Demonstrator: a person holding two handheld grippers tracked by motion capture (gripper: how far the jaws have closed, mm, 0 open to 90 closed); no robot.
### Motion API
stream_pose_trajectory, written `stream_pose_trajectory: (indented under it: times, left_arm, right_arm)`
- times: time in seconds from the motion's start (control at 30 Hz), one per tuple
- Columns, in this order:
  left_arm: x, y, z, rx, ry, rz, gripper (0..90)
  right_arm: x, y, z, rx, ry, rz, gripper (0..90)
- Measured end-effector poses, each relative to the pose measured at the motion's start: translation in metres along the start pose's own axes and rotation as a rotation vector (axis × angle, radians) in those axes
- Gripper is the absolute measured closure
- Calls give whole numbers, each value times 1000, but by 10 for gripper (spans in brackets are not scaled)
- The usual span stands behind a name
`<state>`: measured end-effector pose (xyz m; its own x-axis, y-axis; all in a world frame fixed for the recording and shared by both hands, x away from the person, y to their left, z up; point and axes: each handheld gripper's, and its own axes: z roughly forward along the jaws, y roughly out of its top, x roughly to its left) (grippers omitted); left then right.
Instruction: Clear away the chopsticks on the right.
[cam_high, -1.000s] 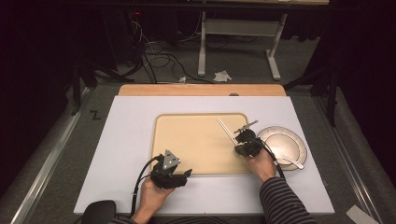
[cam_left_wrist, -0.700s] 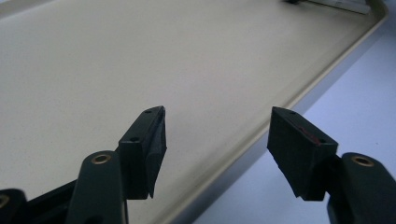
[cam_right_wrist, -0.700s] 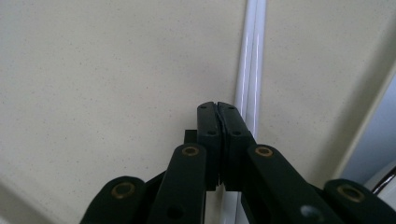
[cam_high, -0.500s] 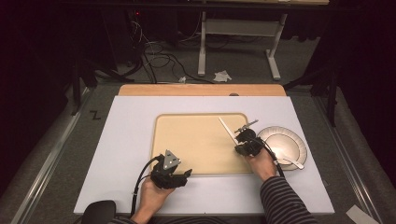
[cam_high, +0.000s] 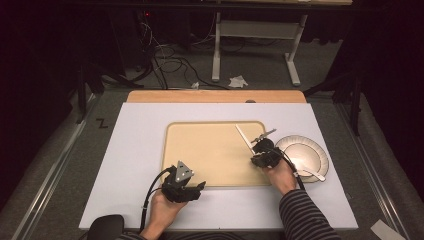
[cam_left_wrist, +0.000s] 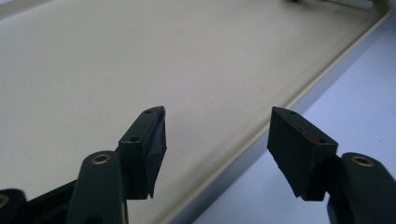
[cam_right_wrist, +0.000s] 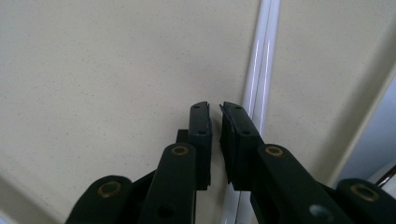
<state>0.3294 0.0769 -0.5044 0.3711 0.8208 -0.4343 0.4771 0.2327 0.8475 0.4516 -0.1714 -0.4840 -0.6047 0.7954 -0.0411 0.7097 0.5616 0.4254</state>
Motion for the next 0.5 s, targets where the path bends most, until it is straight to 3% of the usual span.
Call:
stream_pose_trajectory:
  times: [0.5]
  left_arm:
    - [0, -1, 0, 2, 1, 10, 376]
  right_arm:
    - [2, -1, -2, -4, 0, -21, 767]
